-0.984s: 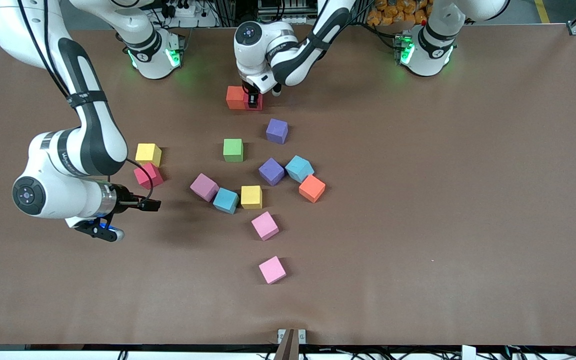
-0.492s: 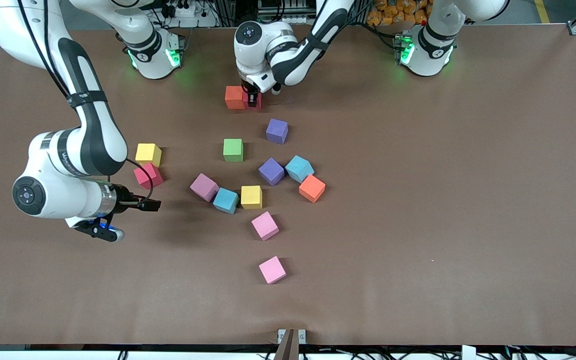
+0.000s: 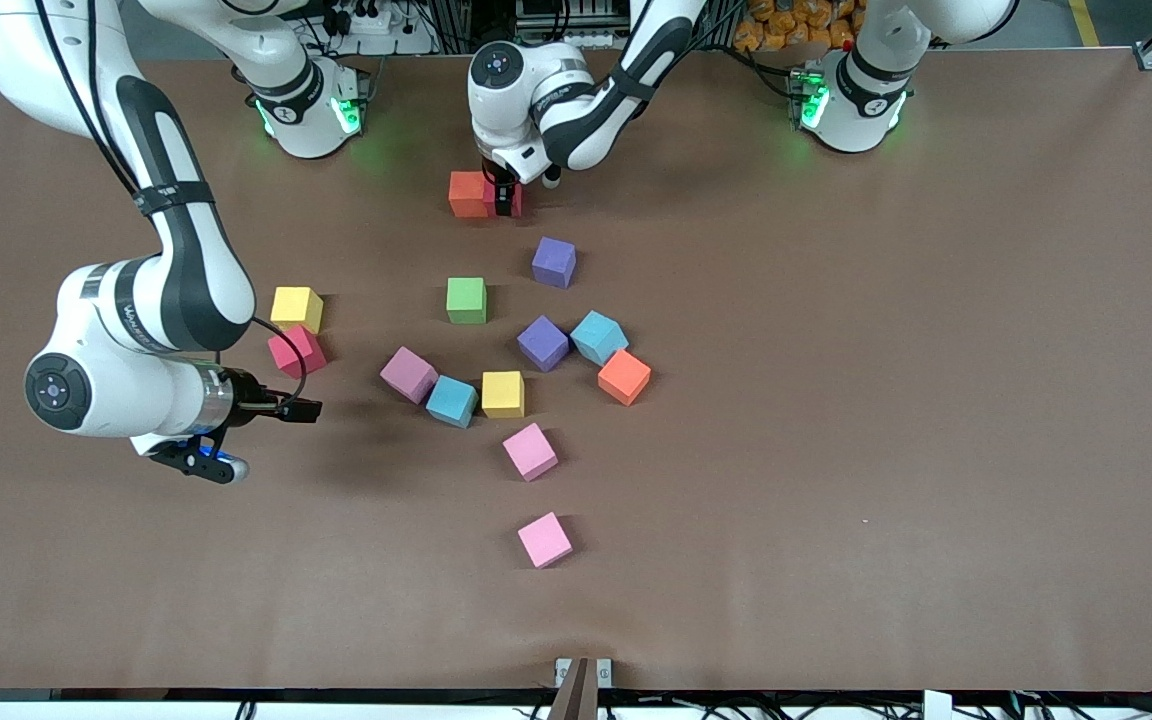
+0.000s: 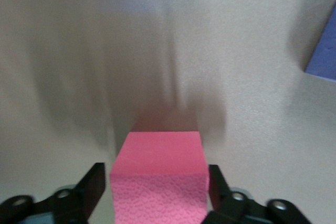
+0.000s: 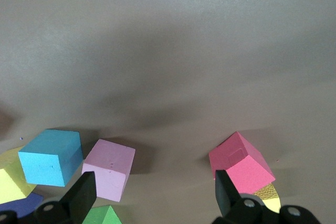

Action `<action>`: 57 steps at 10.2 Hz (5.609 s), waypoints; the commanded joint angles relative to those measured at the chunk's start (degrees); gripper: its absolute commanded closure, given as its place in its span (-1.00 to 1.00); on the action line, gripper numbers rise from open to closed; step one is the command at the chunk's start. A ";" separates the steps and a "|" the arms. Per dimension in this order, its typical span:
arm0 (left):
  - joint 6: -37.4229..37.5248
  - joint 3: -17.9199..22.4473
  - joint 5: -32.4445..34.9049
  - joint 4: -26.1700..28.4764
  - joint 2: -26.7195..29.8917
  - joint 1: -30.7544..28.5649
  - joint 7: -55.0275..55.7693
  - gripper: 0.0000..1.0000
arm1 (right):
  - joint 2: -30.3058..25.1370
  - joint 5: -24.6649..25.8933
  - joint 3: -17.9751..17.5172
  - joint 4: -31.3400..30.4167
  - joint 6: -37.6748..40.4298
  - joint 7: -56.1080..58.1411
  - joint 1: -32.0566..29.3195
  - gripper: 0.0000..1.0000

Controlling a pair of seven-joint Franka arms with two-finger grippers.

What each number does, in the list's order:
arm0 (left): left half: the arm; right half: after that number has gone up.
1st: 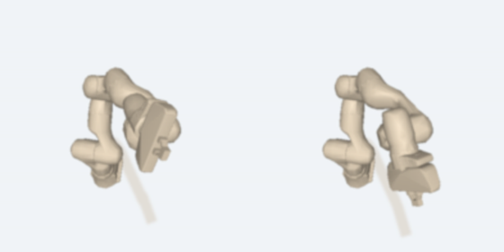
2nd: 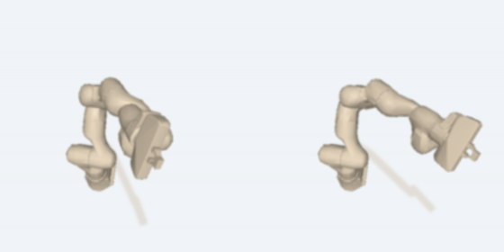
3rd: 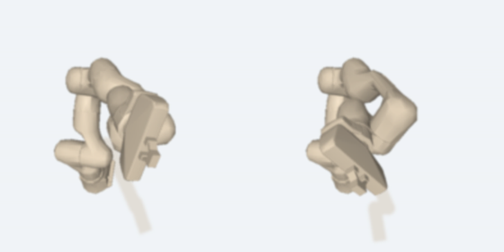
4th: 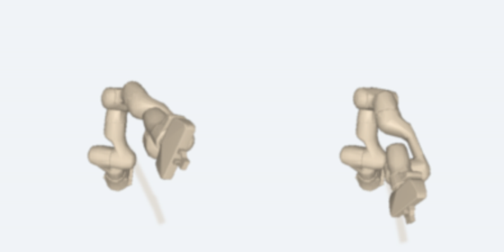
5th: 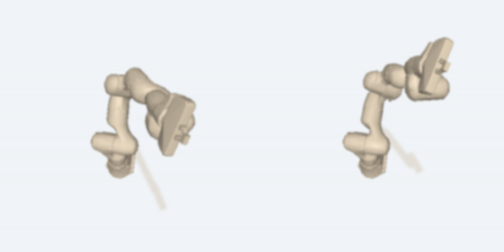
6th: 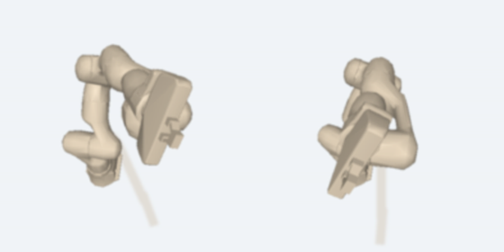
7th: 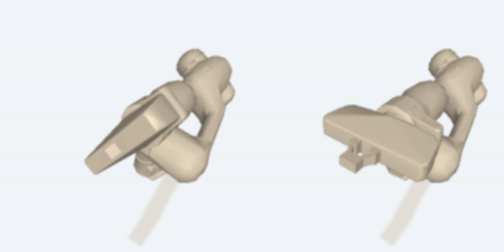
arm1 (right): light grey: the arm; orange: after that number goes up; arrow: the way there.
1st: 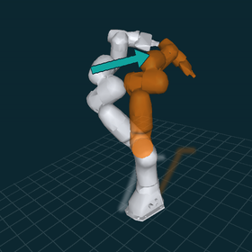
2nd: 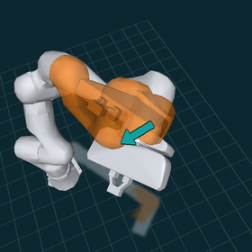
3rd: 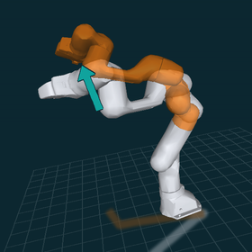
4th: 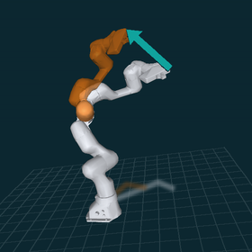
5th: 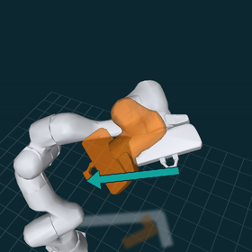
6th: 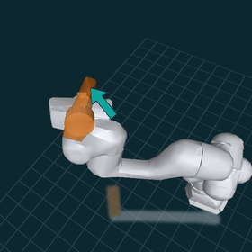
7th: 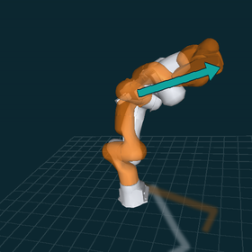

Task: Form number 2 with 11 blocks

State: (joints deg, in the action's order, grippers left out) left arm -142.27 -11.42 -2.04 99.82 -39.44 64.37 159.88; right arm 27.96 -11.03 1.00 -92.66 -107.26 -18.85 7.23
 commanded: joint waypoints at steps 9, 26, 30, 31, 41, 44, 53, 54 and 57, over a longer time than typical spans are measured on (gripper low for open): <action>16.67 -0.27 0.81 1.86 11.76 -7.03 -8.63 -1.00 | -0.19 -0.66 0.14 -0.24 -0.32 -0.92 0.33 -1.00; 5.69 -0.19 1.52 2.66 3.15 -14.62 -30.95 0.01 | -0.10 -0.22 0.14 -0.33 -0.76 -3.47 2.17 -1.00; 6.30 -2.10 1.60 6.94 6.12 -13.75 -18.85 0.73 | -0.10 -0.22 0.14 -0.33 -0.76 -3.47 2.17 -1.00; 6.30 -3.86 1.52 8.62 7.00 -13.74 -15.51 0.76 | -0.10 -0.22 0.14 -0.33 -0.84 -3.47 2.17 -1.00; -2.66 -10.03 1.17 14.35 9.30 -13.65 4.12 1.00 | -0.10 -0.22 0.14 -0.33 -0.84 -3.47 2.17 -1.00; -2.75 -10.03 0.99 14.00 8.77 -12.60 4.21 1.00 | 0.34 -0.22 0.14 -0.33 -2.51 -3.47 3.75 -1.00; -3.89 -9.94 0.99 13.21 7.54 -12.60 4.30 1.00 | -4.49 -0.13 0.14 -8.31 -4.61 1.71 12.97 -1.00; -3.98 -9.94 0.99 12.86 7.37 -12.60 4.30 1.00 | -5.71 -0.04 0.14 -12.15 -8.19 1.72 13.51 -1.00; -3.98 -9.85 1.16 11.98 6.49 -12.60 4.30 1.00 | -6.69 0.75 0.14 -20.09 -17.44 3.30 13.25 -1.00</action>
State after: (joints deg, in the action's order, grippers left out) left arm -145.19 -21.11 -1.59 112.63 -31.97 51.48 157.41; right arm 24.03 -10.74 0.82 -107.92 -121.45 -16.64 20.35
